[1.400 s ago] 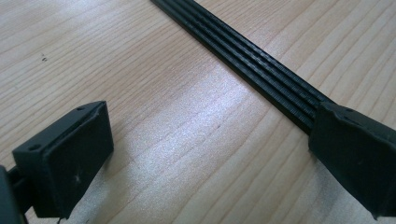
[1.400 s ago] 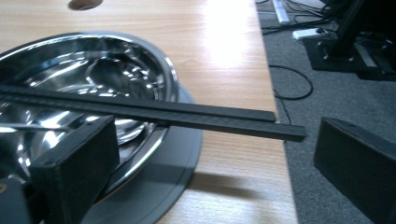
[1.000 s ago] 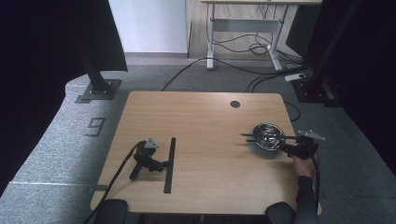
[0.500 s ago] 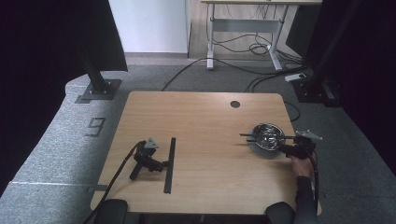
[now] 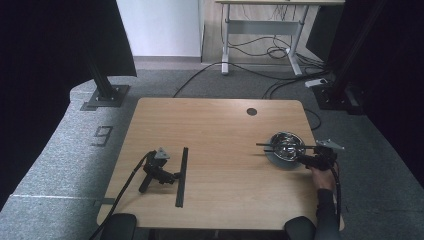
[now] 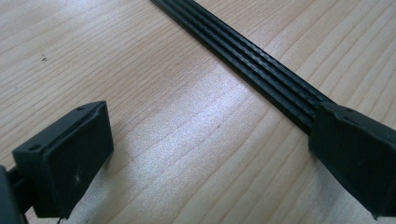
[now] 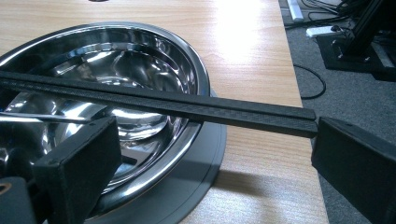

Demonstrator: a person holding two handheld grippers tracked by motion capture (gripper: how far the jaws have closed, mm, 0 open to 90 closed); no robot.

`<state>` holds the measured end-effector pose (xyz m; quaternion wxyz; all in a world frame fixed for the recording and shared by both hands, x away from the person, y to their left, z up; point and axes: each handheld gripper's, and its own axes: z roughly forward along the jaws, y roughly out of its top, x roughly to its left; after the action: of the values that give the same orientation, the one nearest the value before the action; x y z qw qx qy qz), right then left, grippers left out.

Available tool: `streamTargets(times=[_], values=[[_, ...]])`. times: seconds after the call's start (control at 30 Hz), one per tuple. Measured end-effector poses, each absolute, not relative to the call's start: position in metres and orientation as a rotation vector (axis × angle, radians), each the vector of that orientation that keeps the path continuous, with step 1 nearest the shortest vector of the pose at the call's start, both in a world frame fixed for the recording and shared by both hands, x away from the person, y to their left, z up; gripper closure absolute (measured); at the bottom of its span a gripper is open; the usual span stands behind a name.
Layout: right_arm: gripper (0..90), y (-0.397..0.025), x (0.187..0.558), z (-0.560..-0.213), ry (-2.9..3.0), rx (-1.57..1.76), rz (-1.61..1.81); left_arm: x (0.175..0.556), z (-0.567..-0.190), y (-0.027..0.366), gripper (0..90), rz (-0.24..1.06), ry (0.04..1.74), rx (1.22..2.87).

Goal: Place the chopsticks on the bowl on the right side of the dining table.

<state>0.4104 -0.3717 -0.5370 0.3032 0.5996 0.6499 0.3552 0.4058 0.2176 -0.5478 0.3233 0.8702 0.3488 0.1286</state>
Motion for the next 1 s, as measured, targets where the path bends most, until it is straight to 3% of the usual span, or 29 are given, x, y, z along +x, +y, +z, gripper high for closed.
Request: streamTargets(times=[1.0], values=[[0.0, -0.366, 0.392, -0.513, 1.807, 1.547, 0.886, 0.406, -0.548, 0.218, 0.0, 0.337, 0.915, 2.283]])
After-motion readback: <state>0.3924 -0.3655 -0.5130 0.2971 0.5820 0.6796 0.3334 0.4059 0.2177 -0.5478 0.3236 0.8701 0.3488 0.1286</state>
